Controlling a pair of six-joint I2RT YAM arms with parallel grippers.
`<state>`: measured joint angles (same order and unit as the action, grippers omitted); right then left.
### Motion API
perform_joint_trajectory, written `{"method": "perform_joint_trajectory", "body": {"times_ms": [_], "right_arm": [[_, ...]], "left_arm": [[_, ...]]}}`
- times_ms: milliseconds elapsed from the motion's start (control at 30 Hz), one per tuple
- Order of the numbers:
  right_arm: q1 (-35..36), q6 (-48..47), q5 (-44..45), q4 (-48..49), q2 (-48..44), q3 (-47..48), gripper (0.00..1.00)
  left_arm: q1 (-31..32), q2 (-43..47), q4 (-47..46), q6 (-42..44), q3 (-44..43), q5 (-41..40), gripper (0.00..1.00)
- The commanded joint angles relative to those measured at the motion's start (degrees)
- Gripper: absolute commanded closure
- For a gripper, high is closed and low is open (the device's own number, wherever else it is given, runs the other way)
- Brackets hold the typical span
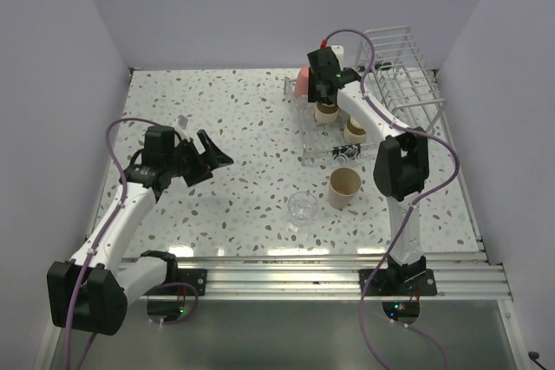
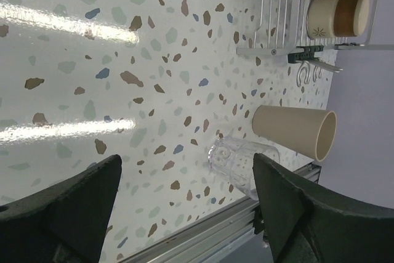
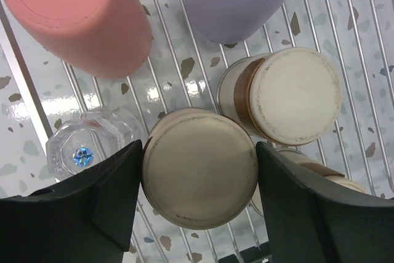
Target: Load the cups into the dish rack
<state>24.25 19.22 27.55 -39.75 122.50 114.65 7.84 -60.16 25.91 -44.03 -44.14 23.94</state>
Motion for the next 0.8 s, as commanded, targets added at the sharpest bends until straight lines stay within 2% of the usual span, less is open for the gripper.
{"method": "perform_joint_trajectory", "body": {"times_ms": [0, 767], "right_arm": [[-0.26, 0.03, 2.06, 4.23, 0.81, 2.42, 1.0], [-3.07, 1.61, -0.04, 4.5, 6.26, 7.96, 0.99]], "left_arm": [[-0.45, -0.74, 0.9, 2.02, -2.88, -0.21, 0.1], [-0.45, -4.97, 0.98, 2.46, -6.4, -1.71, 0.11]]}}
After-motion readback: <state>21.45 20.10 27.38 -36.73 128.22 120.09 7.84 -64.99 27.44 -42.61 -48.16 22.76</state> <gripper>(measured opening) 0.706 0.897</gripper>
